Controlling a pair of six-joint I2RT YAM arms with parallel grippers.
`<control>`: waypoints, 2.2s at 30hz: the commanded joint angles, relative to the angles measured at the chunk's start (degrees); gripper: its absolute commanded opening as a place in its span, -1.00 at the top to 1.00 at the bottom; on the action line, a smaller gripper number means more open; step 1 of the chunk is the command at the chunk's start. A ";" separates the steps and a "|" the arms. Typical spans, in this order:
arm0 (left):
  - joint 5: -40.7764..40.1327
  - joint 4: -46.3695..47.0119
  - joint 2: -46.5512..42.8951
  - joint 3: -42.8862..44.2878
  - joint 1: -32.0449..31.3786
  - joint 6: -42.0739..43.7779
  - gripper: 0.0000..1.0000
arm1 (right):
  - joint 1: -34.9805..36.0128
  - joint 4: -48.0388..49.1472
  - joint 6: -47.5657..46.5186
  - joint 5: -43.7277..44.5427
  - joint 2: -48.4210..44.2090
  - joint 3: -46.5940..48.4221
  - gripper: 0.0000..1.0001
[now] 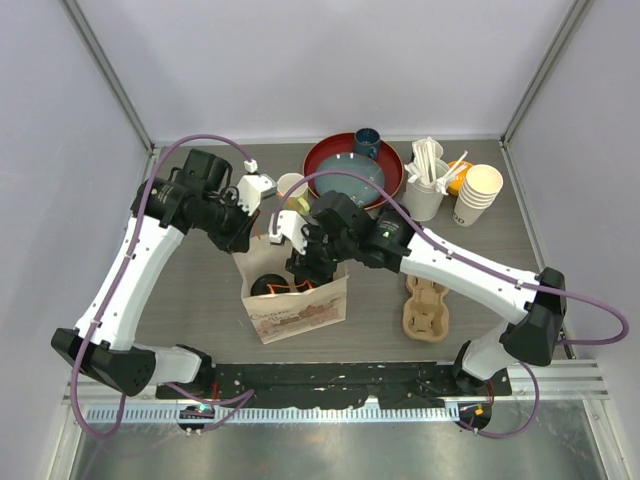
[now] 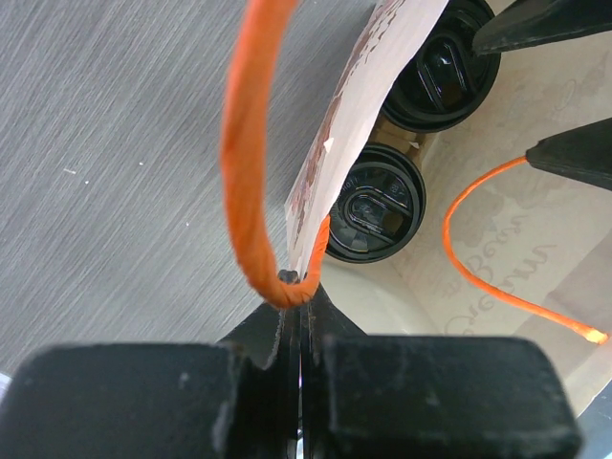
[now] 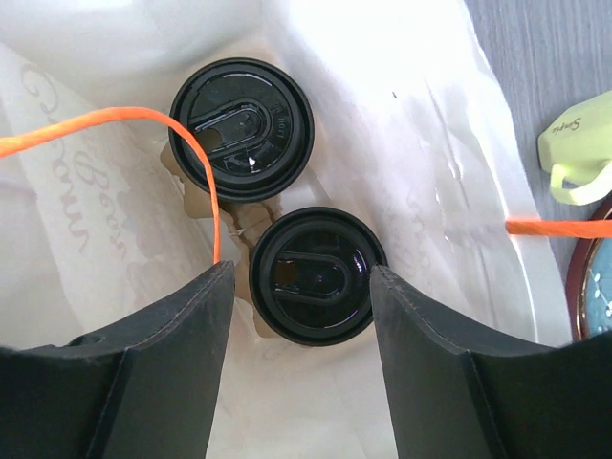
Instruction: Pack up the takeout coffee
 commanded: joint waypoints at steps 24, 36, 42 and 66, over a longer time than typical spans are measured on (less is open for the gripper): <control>-0.70 -0.18 -1.32 0.78 -1.20 -0.84 1.00 | 0.17 12.39 3.25 -10.60 -11.70 1.51 -0.36; -0.71 0.26 -1.85 0.16 -1.38 -0.84 1.00 | 0.08 17.66 14.94 -2.96 -15.74 4.85 -0.37; -0.70 0.00 -2.03 0.51 -1.38 -1.01 1.00 | -0.18 17.14 21.19 28.59 -19.08 5.91 -0.34; -9.05 -0.27 -8.18 7.10 -1.20 -2.07 -0.56 | -47.64 10.63 17.77 20.88 4.99 14.07 0.33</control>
